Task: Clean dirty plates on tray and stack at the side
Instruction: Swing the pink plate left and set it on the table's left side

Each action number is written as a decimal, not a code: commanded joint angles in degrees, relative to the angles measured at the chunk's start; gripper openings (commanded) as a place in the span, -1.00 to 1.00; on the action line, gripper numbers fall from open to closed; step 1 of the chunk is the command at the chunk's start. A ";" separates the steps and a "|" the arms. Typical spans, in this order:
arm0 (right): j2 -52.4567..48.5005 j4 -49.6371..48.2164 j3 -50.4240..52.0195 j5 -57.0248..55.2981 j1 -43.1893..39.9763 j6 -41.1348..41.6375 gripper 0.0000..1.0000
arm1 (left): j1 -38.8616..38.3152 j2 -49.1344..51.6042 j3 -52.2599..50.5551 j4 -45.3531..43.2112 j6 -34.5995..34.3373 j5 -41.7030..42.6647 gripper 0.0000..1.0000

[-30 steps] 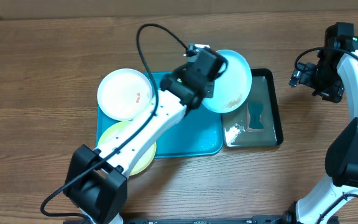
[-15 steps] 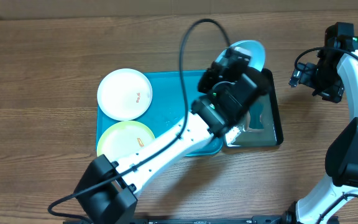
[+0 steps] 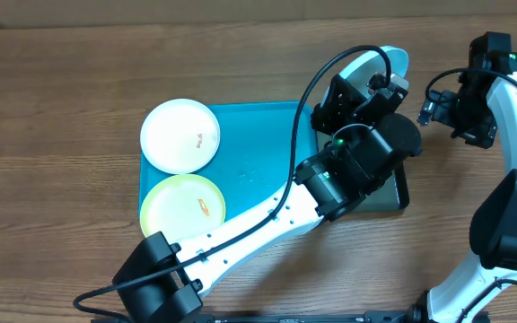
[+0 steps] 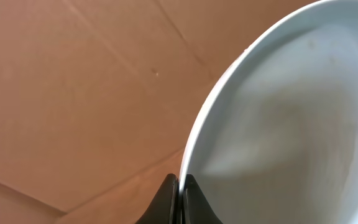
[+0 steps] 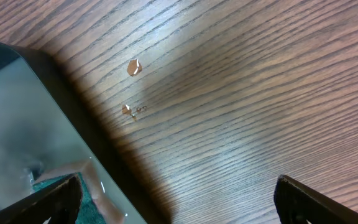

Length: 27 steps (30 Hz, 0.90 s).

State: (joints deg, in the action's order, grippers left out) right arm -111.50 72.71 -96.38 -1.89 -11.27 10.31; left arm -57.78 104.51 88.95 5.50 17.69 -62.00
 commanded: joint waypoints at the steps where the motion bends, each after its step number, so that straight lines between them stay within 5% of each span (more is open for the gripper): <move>1: 1.11 -0.22 -0.44 0.07 -0.28 0.13 1.00 | -0.28 0.59 1.40 -0.68 2.03 -1.66 -0.92; 6: 1.11 -0.24 -0.44 0.07 -0.28 0.13 1.00 | -0.26 0.59 1.38 -0.61 0.46 -1.66 -0.92; 11: 1.11 -0.22 -0.44 0.07 -0.28 0.13 1.00 | 0.92 0.59 1.38 11.87 -20.37 4.13 -0.92; 17: 1.11 -0.24 -0.44 0.07 -0.28 0.13 1.00 | 8.92 0.66 1.20 29.33 -47.21 31.78 -0.92; 27: 1.11 -0.22 -0.44 0.07 -0.28 0.13 1.00 | 36.59 0.66 1.20 32.54 -51.58 88.54 -0.92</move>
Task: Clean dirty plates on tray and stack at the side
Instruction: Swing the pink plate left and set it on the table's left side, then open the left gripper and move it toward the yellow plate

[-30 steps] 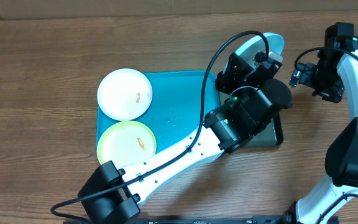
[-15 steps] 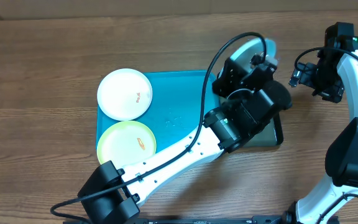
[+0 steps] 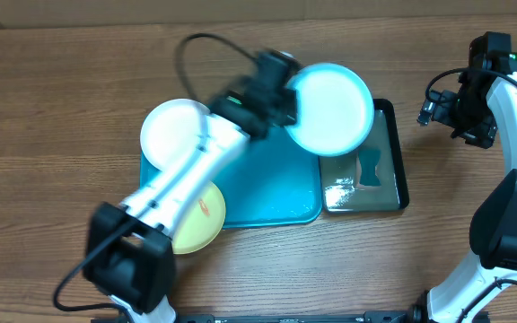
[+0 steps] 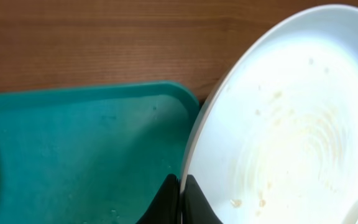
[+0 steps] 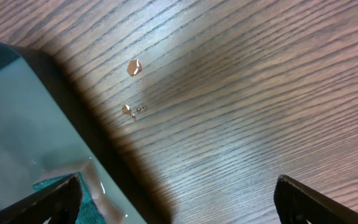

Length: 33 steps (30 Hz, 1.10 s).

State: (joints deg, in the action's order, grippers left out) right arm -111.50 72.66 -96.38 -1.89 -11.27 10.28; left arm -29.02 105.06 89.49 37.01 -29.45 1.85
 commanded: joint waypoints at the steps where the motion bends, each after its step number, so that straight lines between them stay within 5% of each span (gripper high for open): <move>1: 1.11 -0.17 -0.44 0.07 -0.28 0.15 1.00 | 11.30 0.11 0.66 2.21 -4.42 27.12 -0.92; 10: 1.11 -0.20 -0.44 0.07 -0.28 0.15 1.00 | 39.60 0.11 0.66 17.88 1.49 24.65 -0.92; 19: 1.11 -0.20 -0.44 0.07 -0.28 0.15 1.00 | 60.87 0.15 0.66 23.04 2.03 13.42 -0.92; 29: 1.11 -0.20 -0.44 0.07 -0.28 0.15 1.00 | 67.78 0.33 -1.20 22.88 -0.55 -8.31 -0.92; 33: 1.11 -0.17 -0.44 0.07 -0.28 0.15 1.00 | 67.58 0.37 -4.87 18.14 -1.16 -9.75 -0.92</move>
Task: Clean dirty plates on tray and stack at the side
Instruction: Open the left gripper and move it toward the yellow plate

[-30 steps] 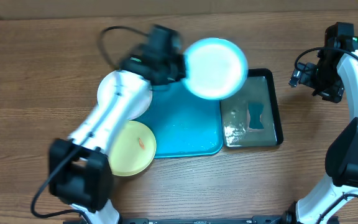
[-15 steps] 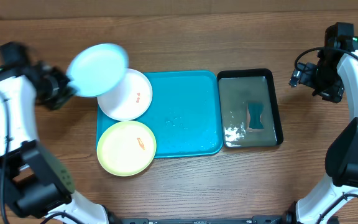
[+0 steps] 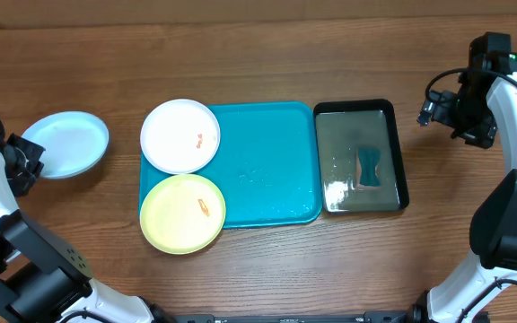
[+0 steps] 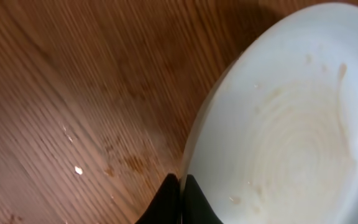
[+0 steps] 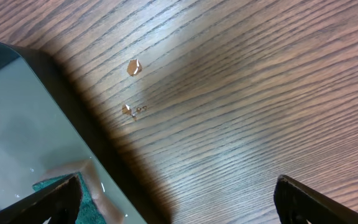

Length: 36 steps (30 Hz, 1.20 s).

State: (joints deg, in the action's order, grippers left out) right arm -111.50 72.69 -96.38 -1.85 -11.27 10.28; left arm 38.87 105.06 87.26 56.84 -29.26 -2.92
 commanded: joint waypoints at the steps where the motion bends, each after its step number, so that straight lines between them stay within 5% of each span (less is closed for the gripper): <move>1: 1.11 -0.20 -0.44 0.02 -0.28 0.15 1.00 | -0.31 0.37 -3.61 -2.86 -1.38 -4.94 -0.91; 10: 1.11 -0.20 -0.44 0.02 -0.28 0.15 1.00 | -0.33 0.37 -13.03 -15.41 0.37 0.50 -0.85; 14: 1.11 -0.20 -0.44 0.02 -0.28 0.15 1.00 | -0.33 0.31 -13.49 -16.87 2.16 2.43 0.32; 18: 1.11 -0.22 -0.44 0.02 -0.28 0.15 1.00 | -0.33 0.15 -10.47 -14.82 5.18 12.02 0.65; 21: 1.11 -0.22 -0.44 0.02 -0.28 0.15 1.00 | -0.76 0.13 -5.38 -9.33 7.28 18.78 0.42; 29: 1.11 -0.22 -0.44 0.02 -0.28 0.15 1.00 | -7.37 -0.11 4.00 9.38 15.80 29.11 -0.91; 36: 1.11 -0.20 -0.44 0.02 -0.28 0.15 1.00 | -13.57 -1.84 1.57 22.53 26.10 29.77 -0.92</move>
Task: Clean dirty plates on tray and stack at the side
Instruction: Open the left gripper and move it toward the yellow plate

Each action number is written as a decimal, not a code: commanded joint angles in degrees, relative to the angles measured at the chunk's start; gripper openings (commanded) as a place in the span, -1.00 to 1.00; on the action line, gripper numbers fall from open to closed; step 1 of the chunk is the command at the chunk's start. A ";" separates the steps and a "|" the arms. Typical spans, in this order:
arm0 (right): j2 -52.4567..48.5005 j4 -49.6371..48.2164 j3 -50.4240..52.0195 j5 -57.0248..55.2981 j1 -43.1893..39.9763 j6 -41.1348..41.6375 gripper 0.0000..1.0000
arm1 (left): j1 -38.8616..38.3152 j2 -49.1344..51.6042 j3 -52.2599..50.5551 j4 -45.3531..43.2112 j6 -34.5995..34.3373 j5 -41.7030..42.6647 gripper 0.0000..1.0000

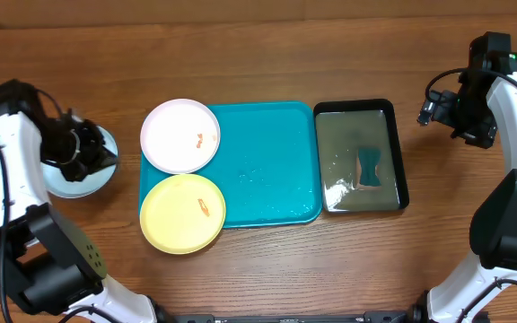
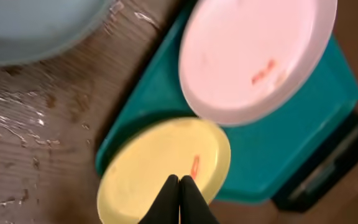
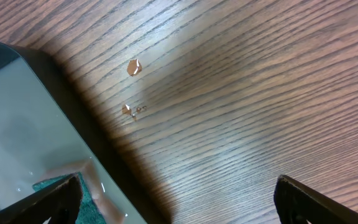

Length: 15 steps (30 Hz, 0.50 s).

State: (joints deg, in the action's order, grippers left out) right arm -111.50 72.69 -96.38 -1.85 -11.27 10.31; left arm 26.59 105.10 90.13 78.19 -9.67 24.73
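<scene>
A light blue plate [image 1: 72, 185] lies on the wood left of the teal tray [image 1: 267, 161]; its edge shows in the left wrist view [image 2: 30, 31]. On the tray's left side sit a pinkish-white plate [image 1: 180, 135] and a yellow plate [image 1: 182, 213], each with an orange smear; both show again, pink [image 2: 260, 56] and yellow [image 2: 148, 174]. My left gripper [image 1: 91, 148] hovers over the blue plate, shut [image 2: 180, 191] with nothing in it. My right gripper [image 3: 179, 199] stands open over bare wood, right of the basin.
A black basin [image 1: 393, 157] of water with a teal sponge [image 1: 367, 168] stands right of the tray; its rim shows in the right wrist view [image 3: 61, 106]. A few crumbs [image 3: 133, 67] lie on the wood beside it. Wet streaks mark the table by the blue plate.
The blue plate, then held by its rim at the far left, now lies on the table nearer the tray. My left gripper has let go and is above it, shut and empty.
My left gripper held the blue plate tilted over the basin, then above the tray's right end, then at the table's far left. Now the plate rests left of the tray and the gripper is off it. The right arm stayed still, open.
</scene>
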 commanded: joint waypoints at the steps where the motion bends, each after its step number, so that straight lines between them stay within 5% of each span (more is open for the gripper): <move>1: 1.11 -0.22 -0.44 0.02 -0.28 0.13 1.00 | -1.90 -2.64 -2.40 1.75 7.41 2.10 -0.91; 10: 1.11 -0.22 -0.44 0.02 -0.28 0.13 1.00 | -2.71 -23.23 -19.65 -1.40 5.18 1.16 -0.91; 15: 1.11 -0.22 -0.44 0.02 -0.28 0.13 1.00 | -2.95 -37.64 -29.07 -3.30 -1.18 -9.42 -0.67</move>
State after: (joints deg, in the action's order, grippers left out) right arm -111.50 72.69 -96.38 -1.85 -11.27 10.31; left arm 23.81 72.55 64.88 75.42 -6.46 22.28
